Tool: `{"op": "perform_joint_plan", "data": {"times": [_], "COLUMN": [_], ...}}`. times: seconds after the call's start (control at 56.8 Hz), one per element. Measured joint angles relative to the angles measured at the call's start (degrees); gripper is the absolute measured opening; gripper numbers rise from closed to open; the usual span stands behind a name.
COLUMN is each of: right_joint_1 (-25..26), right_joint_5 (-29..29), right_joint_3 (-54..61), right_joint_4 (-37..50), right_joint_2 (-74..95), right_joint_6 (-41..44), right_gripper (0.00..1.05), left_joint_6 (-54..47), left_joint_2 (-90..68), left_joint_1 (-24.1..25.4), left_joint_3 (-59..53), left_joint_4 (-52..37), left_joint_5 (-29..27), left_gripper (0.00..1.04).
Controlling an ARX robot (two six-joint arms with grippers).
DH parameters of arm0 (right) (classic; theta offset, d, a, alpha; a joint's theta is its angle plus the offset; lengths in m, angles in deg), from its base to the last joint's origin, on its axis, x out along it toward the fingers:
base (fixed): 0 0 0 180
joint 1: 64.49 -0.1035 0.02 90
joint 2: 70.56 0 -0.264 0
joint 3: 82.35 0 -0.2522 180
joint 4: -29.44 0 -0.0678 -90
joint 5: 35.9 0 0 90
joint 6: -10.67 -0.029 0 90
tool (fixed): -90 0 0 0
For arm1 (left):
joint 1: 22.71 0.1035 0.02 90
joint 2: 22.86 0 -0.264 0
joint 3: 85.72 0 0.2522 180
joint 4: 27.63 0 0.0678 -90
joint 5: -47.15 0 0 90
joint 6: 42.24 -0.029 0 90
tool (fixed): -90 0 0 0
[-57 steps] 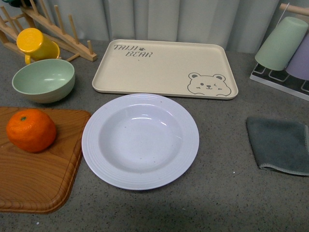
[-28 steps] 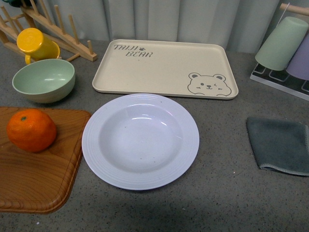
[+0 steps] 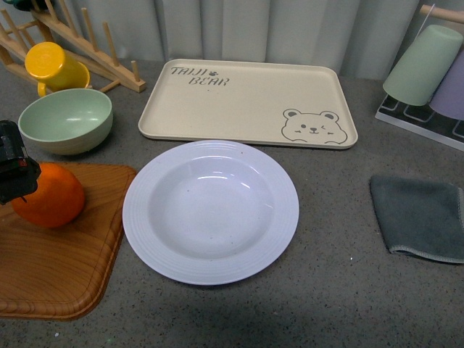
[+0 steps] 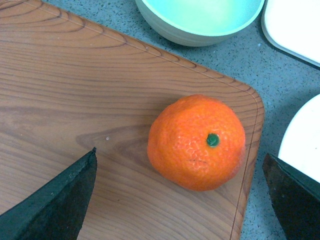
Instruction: Place orange and plate with both arms
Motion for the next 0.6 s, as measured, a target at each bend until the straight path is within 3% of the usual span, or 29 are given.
{"op": "perform_joint_plan", "data": {"times": [0.282, 0.598], "right_joint_1": [0.0, 0.0], "right_joint_5": [0.0, 0.0], "right_joint_3": [0.0, 0.0], "right_joint_4": [0.0, 0.0], "right_joint_2": [0.0, 0.0], "right_joint_6": [0.0, 0.0], "right_gripper": [0.95, 0.95], "left_joint_6": [-1.42, -0.72], "left_joint_2": [-3.96, -12.0], "left_joint_1": [-1.99, -0.52], "left_joint_3": [1.33, 4.0], "left_joint_4": [-1.84, -6.1], "left_joint_5": [1.33, 1.84], "left_gripper": [0.98, 0.98]}}
